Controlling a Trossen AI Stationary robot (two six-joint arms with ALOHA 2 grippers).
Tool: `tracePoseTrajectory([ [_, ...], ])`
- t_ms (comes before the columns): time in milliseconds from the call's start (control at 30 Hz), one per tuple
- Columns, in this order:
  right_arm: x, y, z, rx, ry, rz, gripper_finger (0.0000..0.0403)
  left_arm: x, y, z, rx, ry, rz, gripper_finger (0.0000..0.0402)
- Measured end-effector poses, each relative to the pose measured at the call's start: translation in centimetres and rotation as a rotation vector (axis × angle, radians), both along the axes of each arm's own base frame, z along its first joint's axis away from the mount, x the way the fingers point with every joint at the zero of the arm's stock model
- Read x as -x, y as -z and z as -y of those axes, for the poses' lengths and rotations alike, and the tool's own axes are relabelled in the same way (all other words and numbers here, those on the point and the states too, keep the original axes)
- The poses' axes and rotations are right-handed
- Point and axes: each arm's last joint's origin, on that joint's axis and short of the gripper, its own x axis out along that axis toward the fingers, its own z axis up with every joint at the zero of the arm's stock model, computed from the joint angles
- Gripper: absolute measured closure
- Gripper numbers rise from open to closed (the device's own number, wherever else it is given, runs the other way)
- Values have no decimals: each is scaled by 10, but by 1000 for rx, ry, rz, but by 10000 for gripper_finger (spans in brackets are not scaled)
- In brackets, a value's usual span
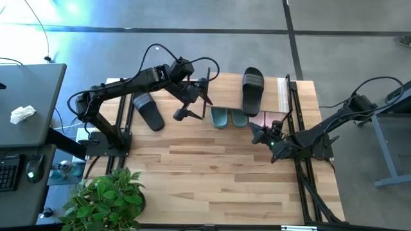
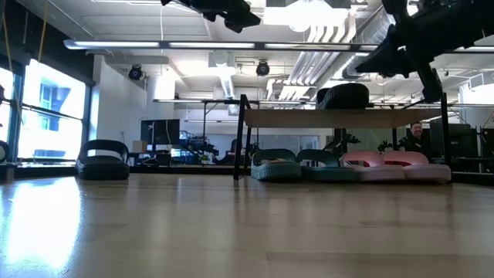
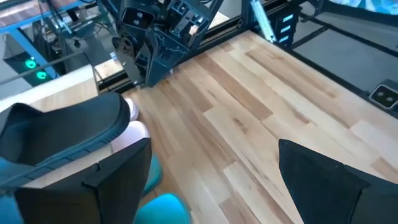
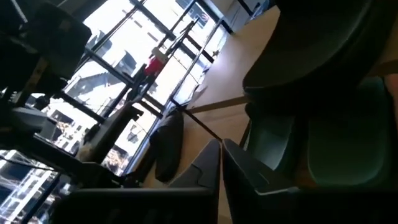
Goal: Pick and place slides into the shelf
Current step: Put the right black slide on the shelf, then put the black slide on the shelf
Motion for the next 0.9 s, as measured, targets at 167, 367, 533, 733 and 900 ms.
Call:
tracePoseTrajectory([
  [167, -1, 7, 13, -21, 75, -22, 398, 0, 1, -1, -29, -37, -16, 71],
  [367, -5, 9, 29, -63, 102, -48, 402, 0, 1, -3, -65, -83, -36, 71],
  [533, -6, 11, 37, -78, 145, -48, 402, 0, 2, -4, -83, -106, -46, 71],
  [733, -6, 11, 41, -87, 157, -48, 402, 0, 2, -4, -88, -113, -49, 71],
  [900, -7, 12, 37, -112, 72, -79, 402, 1, 3, -5, -133, -127, -74, 71],
])
